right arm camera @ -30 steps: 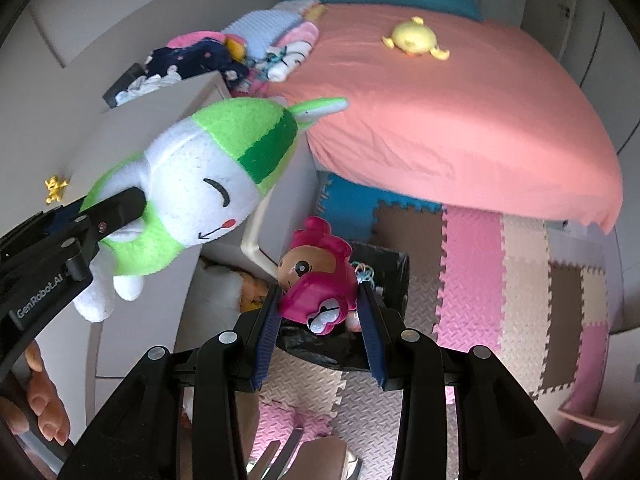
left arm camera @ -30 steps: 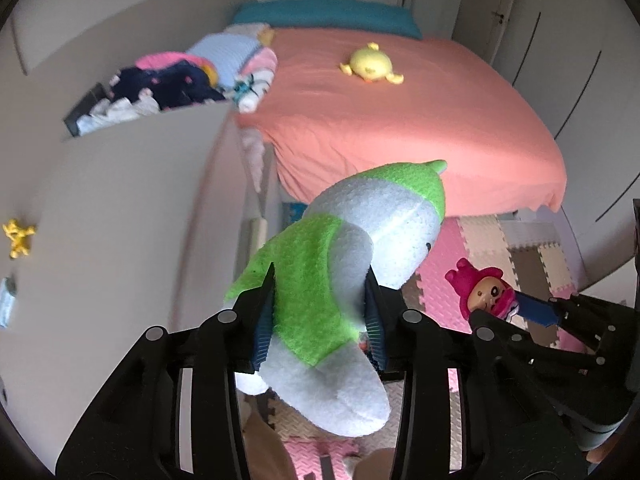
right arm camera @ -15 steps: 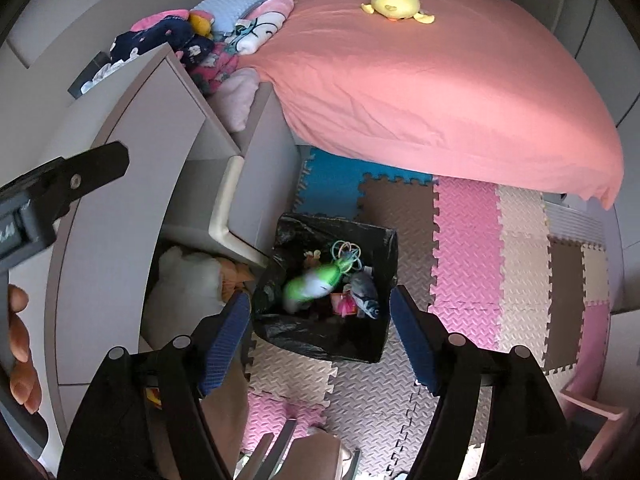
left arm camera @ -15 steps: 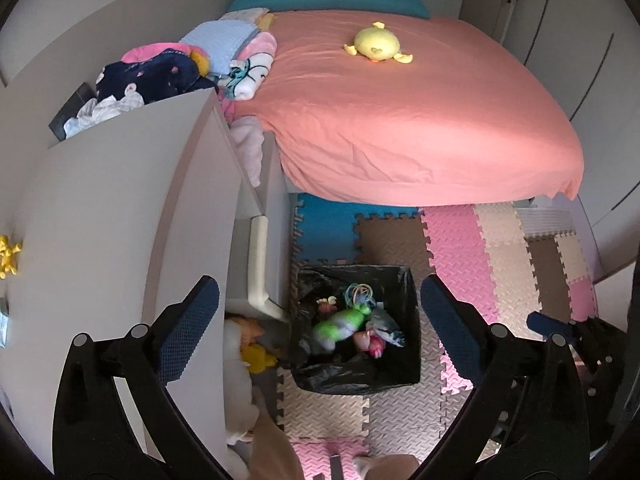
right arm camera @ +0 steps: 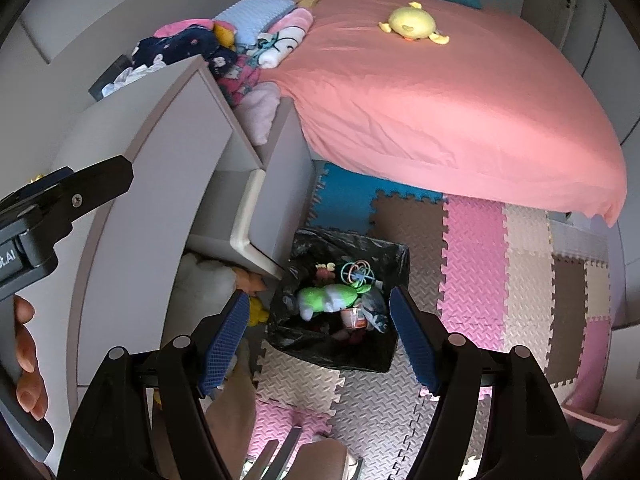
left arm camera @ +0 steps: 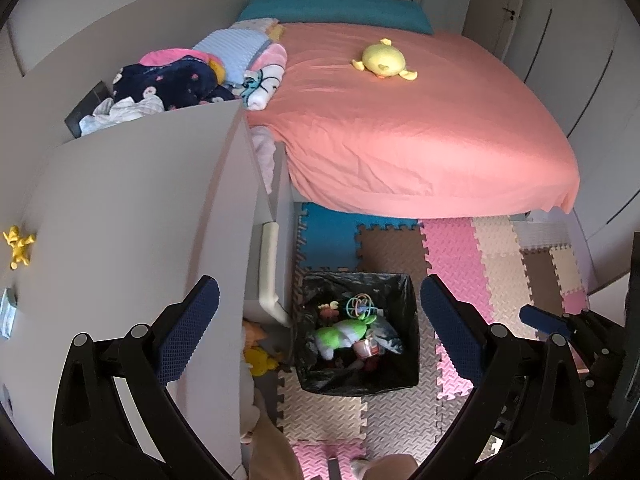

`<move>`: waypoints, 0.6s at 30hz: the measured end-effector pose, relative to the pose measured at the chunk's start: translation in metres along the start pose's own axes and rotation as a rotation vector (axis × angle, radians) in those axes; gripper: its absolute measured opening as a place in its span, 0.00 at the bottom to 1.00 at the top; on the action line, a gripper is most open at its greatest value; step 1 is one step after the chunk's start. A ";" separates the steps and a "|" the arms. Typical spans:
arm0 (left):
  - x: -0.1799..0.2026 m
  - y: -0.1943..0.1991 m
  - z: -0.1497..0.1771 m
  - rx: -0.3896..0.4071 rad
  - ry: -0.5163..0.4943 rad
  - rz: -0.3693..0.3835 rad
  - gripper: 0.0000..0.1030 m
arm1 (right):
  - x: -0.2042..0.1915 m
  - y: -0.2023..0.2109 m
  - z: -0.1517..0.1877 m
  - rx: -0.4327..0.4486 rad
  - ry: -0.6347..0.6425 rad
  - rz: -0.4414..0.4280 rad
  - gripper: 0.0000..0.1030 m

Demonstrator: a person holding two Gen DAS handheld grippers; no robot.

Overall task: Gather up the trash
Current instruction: 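Move both grippers back toward the giraffe teether and blue box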

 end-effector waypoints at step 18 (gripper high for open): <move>-0.125 0.077 -0.001 0.084 0.128 -0.073 0.94 | -0.131 0.029 -0.035 0.068 0.178 -0.103 0.71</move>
Point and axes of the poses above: each gripper's, at about its wrist camera, not at the fingertips, and y roughly against the way its jaws point, x to its right, z to its underside, the point moved 3 cm from there along -y, roughly the way its jaws point, and after that the axes turned 12 degrees about x, right-handed, at the moved point
